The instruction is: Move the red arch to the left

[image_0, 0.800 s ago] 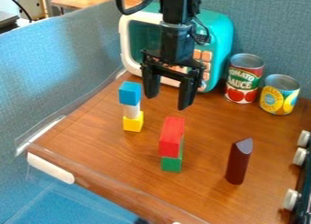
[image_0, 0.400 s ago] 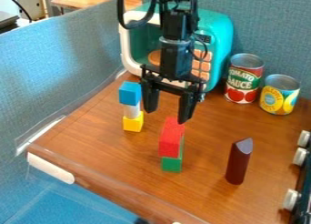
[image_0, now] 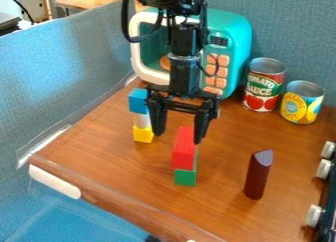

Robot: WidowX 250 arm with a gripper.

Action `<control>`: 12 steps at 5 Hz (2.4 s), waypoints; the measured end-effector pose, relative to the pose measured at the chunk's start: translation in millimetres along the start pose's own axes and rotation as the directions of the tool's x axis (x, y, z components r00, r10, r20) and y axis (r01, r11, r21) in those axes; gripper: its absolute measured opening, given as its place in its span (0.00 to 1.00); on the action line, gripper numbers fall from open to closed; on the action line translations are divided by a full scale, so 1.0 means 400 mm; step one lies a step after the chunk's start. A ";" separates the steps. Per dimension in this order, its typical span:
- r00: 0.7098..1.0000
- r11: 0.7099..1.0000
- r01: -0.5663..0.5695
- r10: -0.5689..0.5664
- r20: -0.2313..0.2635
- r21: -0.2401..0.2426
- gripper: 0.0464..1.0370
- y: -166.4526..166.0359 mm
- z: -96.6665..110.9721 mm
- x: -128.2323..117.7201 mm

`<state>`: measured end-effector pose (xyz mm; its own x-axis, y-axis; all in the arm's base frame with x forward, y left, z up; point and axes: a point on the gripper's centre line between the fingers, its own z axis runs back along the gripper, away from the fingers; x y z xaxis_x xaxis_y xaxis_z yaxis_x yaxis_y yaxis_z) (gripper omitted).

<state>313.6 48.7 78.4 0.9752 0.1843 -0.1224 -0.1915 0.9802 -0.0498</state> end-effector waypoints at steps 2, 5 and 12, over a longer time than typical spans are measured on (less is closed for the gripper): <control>0.997 0.997 -0.078 0.078 -0.024 -0.013 0.96 -0.012 -0.059 0.010; 0.995 0.995 -0.101 0.101 -0.023 0.012 0.63 -0.023 -0.081 0.009; 0.458 0.456 -0.887 0.889 -0.015 -0.079 0.56 0.094 -0.073 -0.024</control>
<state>293.8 81.8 48.9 0.2749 0.9545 -0.1154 -0.9607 0.2776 0.0070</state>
